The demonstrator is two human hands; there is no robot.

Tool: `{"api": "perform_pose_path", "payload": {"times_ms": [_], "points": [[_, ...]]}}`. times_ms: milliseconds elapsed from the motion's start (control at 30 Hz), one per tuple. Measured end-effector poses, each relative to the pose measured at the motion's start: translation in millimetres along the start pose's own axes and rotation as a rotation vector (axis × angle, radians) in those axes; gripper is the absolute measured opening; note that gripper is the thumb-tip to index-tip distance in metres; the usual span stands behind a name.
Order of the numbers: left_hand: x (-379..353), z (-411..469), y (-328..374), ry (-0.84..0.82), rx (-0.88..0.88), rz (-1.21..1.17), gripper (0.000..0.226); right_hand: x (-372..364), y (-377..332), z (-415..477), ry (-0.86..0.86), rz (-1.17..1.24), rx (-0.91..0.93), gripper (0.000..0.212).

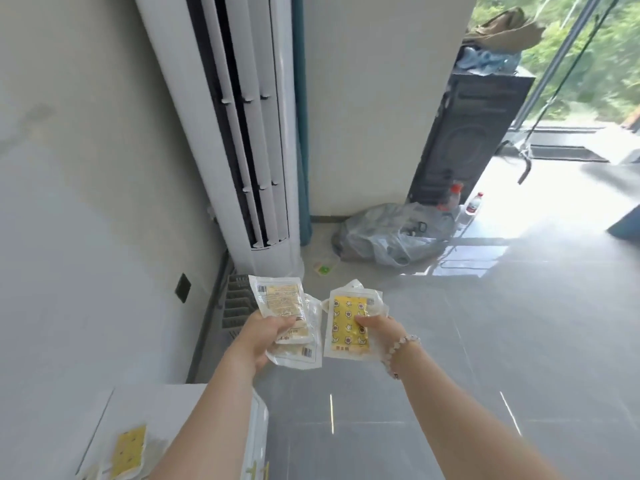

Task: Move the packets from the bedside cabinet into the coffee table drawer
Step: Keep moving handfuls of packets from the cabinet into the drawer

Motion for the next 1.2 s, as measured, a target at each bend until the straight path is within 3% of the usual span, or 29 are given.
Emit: {"api": "perform_pose_path", "payload": {"times_ms": [133, 167, 233, 333, 467, 633, 733, 833, 967, 1067, 1100, 1200], "points": [[-68, 11, 2, -0.114, 0.027, 0.086, 0.024, 65, -5, -5, 0.071, 0.124, 0.054, 0.045], [-88, 13, 0, -0.137, 0.031, 0.105, 0.024, 80, -8, -12, 0.094, 0.135, 0.055, 0.042], [-129, 13, -6, -0.185, 0.04, 0.139, 0.022, 115, -12, -30, 0.121, 0.173, 0.083, 0.016], [-193, 6, -21, -0.288, 0.061, 0.186, 0.022, 175, -12, -50, 0.179, 0.248, 0.116, 0.014], [-272, -4, -47, -0.394, 0.109, 0.256, 0.02, 255, 3, -78, 0.303, 0.336, 0.142, 0.03], [-372, -19, -89, -0.496, 0.166, 0.346, 0.042, 346, 23, -121, 0.415, 0.483, 0.188, 0.029], [-428, -35, -117, -0.598, 0.198, 0.415, 0.039, 403, 49, -133, 0.523, 0.563, 0.214, 0.062], [-474, -56, -144, -0.637, 0.232, 0.493, 0.034, 449, 76, -148, 0.583, 0.601, 0.217, 0.056], [-522, -75, -176, -0.706, 0.262, 0.602, 0.047, 496, 112, -171, 0.678, 0.612, 0.221, 0.086], [-552, -88, -196, -0.761, 0.269, 0.634, 0.046, 518, 125, -192, 0.706, 0.633, 0.208, 0.049], [-560, -93, -202, -0.778, 0.266, 0.652, 0.046, 523, 127, -201, 0.719, 0.638, 0.203, 0.05], [-582, -104, -222, -0.837, 0.259, 0.725, 0.045, 553, 157, -195, 0.74, 0.664, 0.209, 0.08]]}}
Point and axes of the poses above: each hand's wrist, its own z-axis towards the middle knuckle, its own x-axis out of the back of the hand, y = z × x, the point moved 1 cm from there along z, towards the middle knuckle, and after that the axes turned 3 degrees about -z, right-handed, at the moved point
